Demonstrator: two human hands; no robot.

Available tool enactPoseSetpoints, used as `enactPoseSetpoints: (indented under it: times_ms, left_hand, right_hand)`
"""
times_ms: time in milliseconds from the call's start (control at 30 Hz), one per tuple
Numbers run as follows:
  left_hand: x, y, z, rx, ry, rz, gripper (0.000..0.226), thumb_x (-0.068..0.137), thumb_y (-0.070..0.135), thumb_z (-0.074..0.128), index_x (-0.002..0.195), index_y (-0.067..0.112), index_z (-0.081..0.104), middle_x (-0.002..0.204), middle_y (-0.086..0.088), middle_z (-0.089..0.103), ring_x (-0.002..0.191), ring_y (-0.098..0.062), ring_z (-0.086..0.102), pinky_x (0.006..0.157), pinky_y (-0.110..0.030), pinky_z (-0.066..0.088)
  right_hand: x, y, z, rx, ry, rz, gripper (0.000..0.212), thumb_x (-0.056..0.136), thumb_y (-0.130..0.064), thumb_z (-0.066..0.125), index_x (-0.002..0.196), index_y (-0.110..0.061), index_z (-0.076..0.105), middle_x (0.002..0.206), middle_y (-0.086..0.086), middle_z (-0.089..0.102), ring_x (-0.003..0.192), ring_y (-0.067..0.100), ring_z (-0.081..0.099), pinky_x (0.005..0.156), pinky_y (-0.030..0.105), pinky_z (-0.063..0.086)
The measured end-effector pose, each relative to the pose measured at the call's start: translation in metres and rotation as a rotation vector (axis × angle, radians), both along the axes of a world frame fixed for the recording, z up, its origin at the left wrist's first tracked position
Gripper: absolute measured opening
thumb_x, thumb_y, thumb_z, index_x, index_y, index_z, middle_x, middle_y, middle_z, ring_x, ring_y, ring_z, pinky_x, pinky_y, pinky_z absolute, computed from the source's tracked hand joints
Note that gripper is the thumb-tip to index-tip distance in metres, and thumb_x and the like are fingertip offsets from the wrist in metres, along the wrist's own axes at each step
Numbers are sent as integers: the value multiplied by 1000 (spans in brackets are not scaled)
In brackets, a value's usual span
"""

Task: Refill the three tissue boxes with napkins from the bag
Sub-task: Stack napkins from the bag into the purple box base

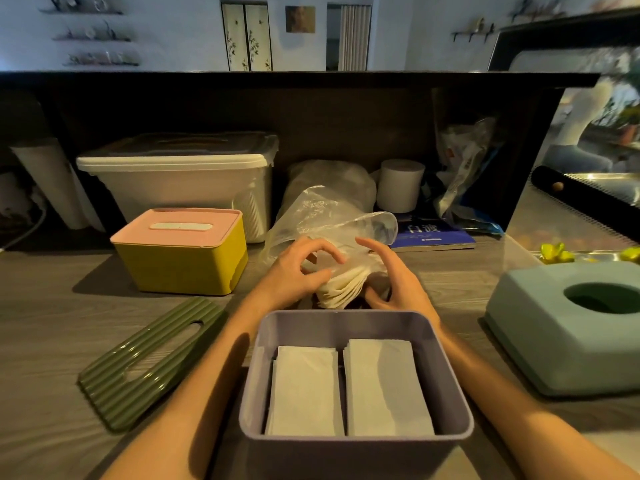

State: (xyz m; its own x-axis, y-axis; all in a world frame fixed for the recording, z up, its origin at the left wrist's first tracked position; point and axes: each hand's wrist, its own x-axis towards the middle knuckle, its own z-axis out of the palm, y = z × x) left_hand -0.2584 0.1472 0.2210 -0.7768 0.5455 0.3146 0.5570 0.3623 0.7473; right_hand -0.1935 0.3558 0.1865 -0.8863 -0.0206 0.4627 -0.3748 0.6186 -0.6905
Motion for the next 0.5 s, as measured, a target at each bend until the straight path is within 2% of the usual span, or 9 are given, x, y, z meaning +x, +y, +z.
enactPoseSetpoints:
  times_ms: [67,133,200,267,333,367,433,500]
  left_hand:
    - [0,0,2,-25,-21,23,13,95,26,64,93,32,75,115,6,60,108,1,54,93,-20,40]
    - [0,-1,4,-67,-34,61,20,98,28,61,89,27,78,115,7,59,109,-3,54,92,-22,39]
    - [1,-2,5,-79,-74,76,29,101,31,58,84,22,80,117,8,59,112,-6,54,97,-27,40]
    - [4,-3,8,-27,-129,44,44,103,39,52,76,20,80,112,5,63,109,-10,58,102,-32,41]
    - [4,-2,9,78,-170,33,51,99,54,51,73,19,76,100,-1,67,101,-17,63,104,-41,45]
    - [4,-1,9,110,-189,47,50,93,65,54,78,21,73,97,-3,67,99,-19,63,103,-41,46]
    - [4,3,7,114,-240,67,53,74,78,62,98,31,61,107,1,63,102,-15,62,97,-35,50]
    - [4,8,1,89,-272,50,55,74,72,70,114,39,50,125,1,56,113,-13,60,99,-33,52]
  right_hand:
    - [0,-1,-1,0,-1,-7,79,88,4,69,147,-39,39,144,-1,53,94,23,62,78,6,48]
    - [0,-1,-1,8,-9,-13,77,89,3,69,148,-37,40,142,-1,53,97,25,61,78,5,47]
    - [0,0,-1,13,-6,-21,74,90,3,68,149,-34,42,142,0,54,93,24,63,78,9,49]
    - [0,0,-1,16,3,-33,72,90,1,68,148,-35,44,141,0,55,88,21,64,79,16,53]
    - [0,1,-2,16,8,-46,69,91,-1,69,147,-35,46,140,-1,55,95,20,63,79,11,50]
    - [0,1,-2,9,11,-49,67,91,-1,69,146,-34,47,139,-1,56,99,19,62,79,7,47]
    - [0,2,-1,-6,18,-51,65,91,-2,68,146,-32,49,136,-1,58,103,14,60,82,2,42]
    - [0,2,1,8,31,-47,66,92,-2,67,147,-33,49,135,-2,59,109,8,58,87,0,39]
